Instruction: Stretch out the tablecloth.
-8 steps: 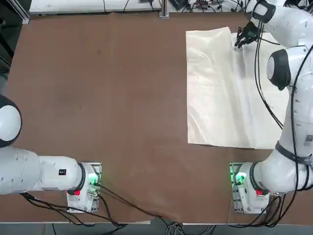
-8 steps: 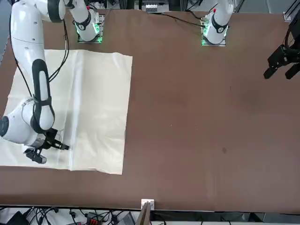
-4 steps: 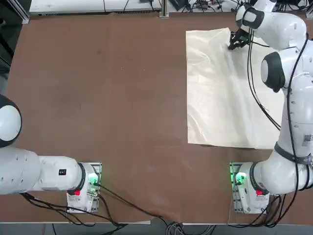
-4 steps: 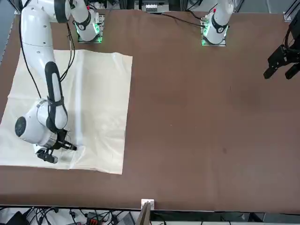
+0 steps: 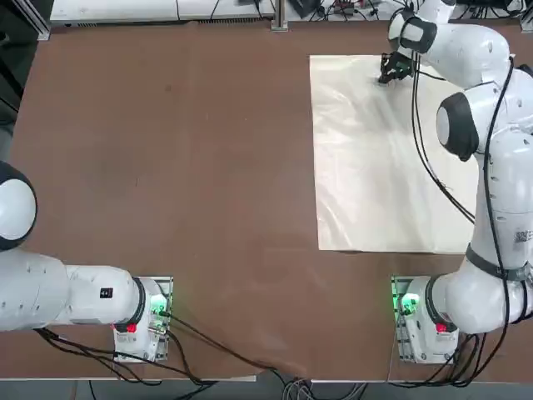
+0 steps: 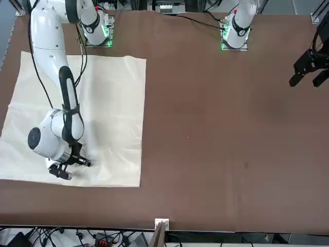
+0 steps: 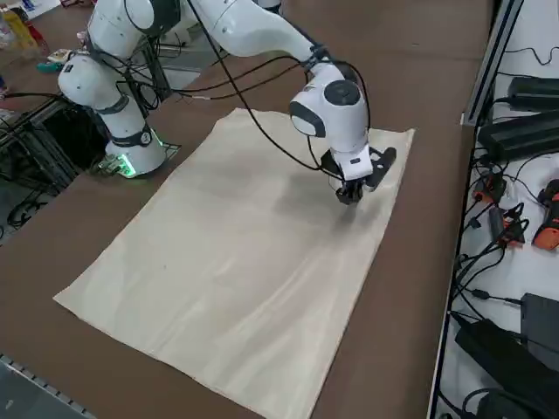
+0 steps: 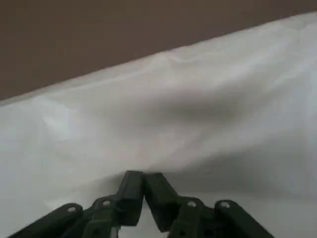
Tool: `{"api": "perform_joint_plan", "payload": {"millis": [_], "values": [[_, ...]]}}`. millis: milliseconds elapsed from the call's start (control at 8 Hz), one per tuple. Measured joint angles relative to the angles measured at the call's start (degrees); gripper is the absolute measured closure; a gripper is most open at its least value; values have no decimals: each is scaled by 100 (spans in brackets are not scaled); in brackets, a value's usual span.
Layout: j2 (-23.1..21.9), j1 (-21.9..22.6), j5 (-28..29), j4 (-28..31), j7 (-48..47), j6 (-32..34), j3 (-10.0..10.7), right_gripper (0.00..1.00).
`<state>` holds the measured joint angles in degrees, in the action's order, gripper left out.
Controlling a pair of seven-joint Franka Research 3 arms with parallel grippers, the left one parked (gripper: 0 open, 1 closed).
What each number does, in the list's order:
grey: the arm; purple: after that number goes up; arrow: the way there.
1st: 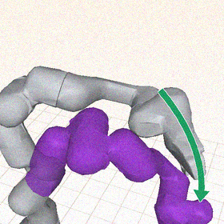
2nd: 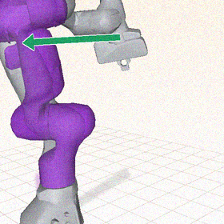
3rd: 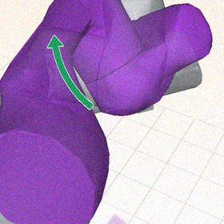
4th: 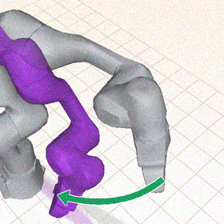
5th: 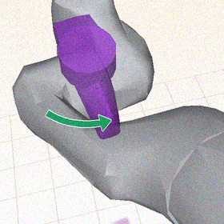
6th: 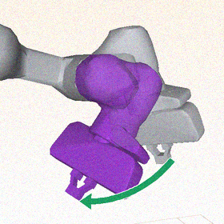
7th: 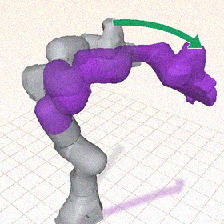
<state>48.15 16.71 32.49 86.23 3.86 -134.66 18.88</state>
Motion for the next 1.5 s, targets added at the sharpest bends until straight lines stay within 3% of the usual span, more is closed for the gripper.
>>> {"api": "perform_joint_plan", "payload": {"millis": [500,750,1125,1500], "values": [[-6,78,99,-57,-34,-17,-1,88],[-133,80,98,-263,-27,157,127,59],[-783,80,-18,-555,19,688,508,3],[-1495,100,-273,-563,22,1095,526,0]]}}
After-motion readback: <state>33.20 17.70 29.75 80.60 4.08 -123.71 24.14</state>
